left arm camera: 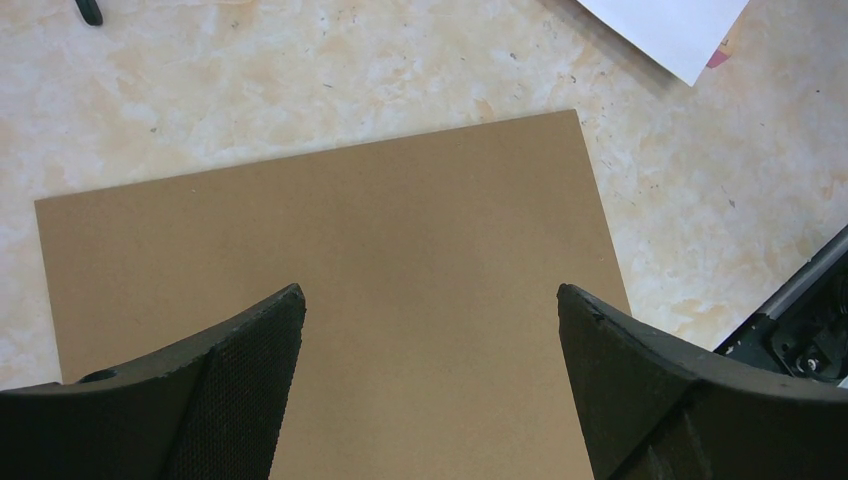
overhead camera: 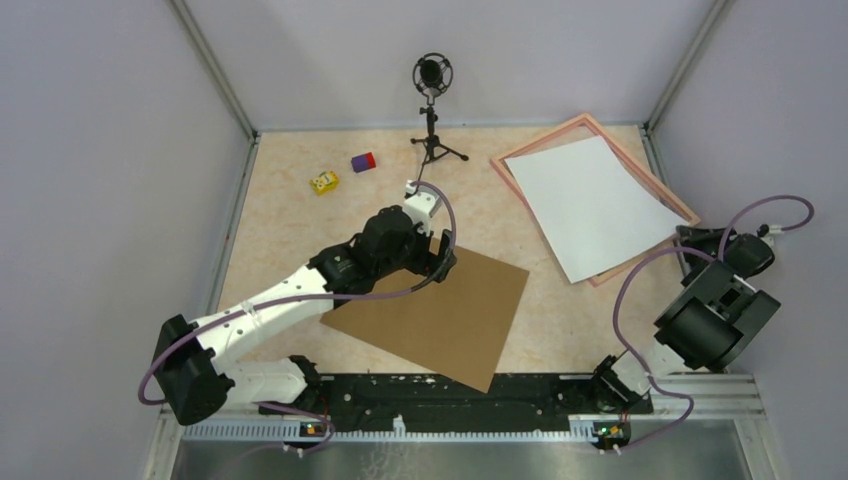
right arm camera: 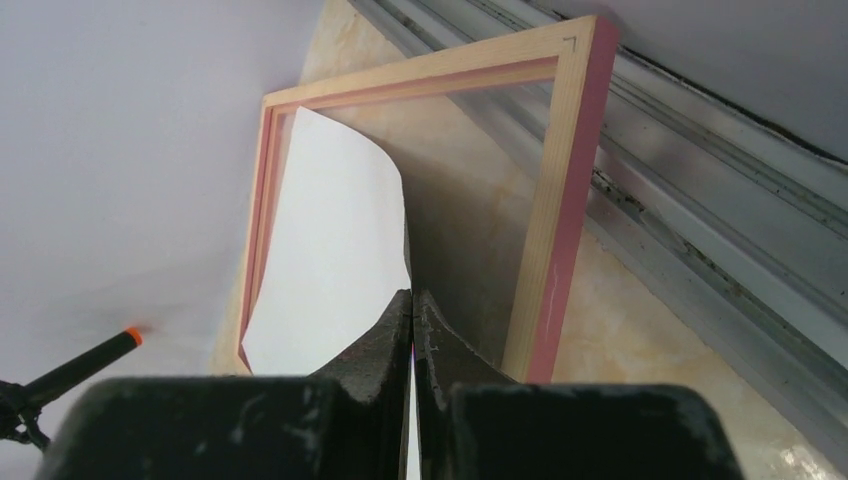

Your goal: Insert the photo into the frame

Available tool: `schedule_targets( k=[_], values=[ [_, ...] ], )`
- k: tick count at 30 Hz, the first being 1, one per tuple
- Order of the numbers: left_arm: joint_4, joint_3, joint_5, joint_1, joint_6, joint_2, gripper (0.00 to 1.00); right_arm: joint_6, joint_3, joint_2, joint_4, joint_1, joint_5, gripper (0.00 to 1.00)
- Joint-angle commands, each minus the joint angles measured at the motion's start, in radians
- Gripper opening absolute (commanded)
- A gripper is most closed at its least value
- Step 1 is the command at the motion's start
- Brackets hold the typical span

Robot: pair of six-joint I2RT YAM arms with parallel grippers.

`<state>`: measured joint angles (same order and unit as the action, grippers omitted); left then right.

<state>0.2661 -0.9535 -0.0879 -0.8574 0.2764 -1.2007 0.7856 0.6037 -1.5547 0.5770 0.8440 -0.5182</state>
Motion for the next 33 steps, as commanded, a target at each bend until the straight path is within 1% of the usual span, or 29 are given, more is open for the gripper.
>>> schedule_targets(
  k=[1,4,7,10,15,20,27,30,33],
  values=[
    [-0.003,-0.025,-0.013,-0.008,-0.018,0.009,0.98,-0.063,0.152,-0.071,0.037,0.010,-0.028,0.00],
    [-0.003,-0.026,-0.016,-0.008,-0.020,0.008,0.98,-0.088,0.241,-0.143,0.013,0.008,-0.095,0.00],
    [-0.002,-0.027,-0.016,-0.009,-0.022,0.008,0.99,-0.128,0.302,-0.194,-0.017,0.004,-0.122,0.00],
    [-0.003,-0.025,-0.016,-0.008,-0.022,0.008,0.99,-0.130,0.331,-0.232,0.012,0.004,-0.150,0.00],
    [-0.003,-0.025,-0.018,-0.008,-0.022,0.006,0.98,-0.127,0.367,-0.274,0.037,-0.025,-0.153,0.00],
    [-0.004,-0.021,-0.022,-0.006,-0.020,0.004,0.99,-0.127,0.396,-0.245,0.004,-0.063,-0.153,0.00],
    [-0.004,-0.022,-0.026,-0.006,-0.022,-0.001,0.98,-0.127,0.375,-0.166,-0.008,-0.069,-0.153,0.00],
    [-0.004,-0.021,-0.028,-0.006,-0.022,-0.001,0.99,-0.127,0.326,-0.129,0.035,-0.068,-0.153,0.00],
    [-0.001,-0.021,-0.033,-0.006,-0.023,-0.002,0.99,-0.127,0.270,-0.095,0.119,-0.068,-0.153,0.00]
  ],
)
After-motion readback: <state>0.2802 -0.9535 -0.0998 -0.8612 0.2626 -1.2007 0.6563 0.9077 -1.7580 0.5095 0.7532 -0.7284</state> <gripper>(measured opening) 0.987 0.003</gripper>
